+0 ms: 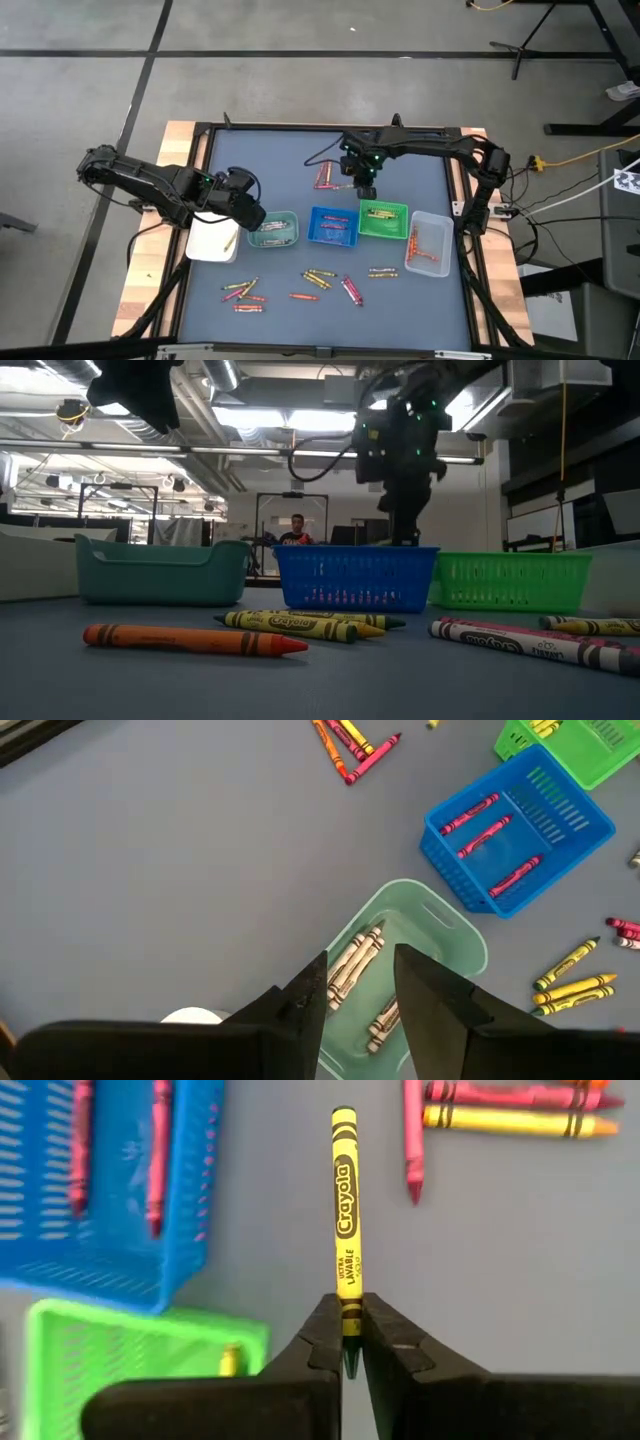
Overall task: Sort crayons
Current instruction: Put the green crayon into the green bin
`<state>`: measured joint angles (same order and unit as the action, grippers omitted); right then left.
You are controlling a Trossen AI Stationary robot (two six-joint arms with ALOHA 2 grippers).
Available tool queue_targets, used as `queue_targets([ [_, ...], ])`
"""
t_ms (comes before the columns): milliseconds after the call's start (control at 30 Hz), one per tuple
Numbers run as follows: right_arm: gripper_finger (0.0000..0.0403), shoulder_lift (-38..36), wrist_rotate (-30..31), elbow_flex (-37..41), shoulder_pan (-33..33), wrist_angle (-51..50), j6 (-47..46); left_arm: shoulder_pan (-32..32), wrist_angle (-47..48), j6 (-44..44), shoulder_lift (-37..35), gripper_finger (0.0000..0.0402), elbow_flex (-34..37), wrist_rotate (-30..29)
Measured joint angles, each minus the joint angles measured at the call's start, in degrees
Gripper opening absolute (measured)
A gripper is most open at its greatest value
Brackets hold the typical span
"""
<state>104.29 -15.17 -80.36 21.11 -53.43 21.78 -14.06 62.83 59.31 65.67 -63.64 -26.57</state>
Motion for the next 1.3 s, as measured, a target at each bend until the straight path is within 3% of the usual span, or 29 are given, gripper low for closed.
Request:
queue_targets([
  [233, 0.0021, -0.1, -0.5, -7.4, -5.5, -13.2, -5.8, 0.0, 0.0, -0.1, 0.0, 0.0102, 0.0, 0.0],
  [533, 0.0023, -0.1, -0.1, -8.8, -13.7, -20.8, -15.7, 0.0, 0.1, -3.0, 0.0, 0.0102, 0.0, 0.0],
  [1067, 0.0023, -0.2, 19.4, -8.8, -22.3, -36.6, -25.7, 0.0, 0.0, -3.0, 0.0, 0.0102, 0.0, 0.0],
  [1300, 0.0024, -0.2, 20.7, -8.8, -24.3, -36.0, -26.2, -0.2, -2.1, -3.0, 0.0, 0.0102, 0.0, 0.1],
])
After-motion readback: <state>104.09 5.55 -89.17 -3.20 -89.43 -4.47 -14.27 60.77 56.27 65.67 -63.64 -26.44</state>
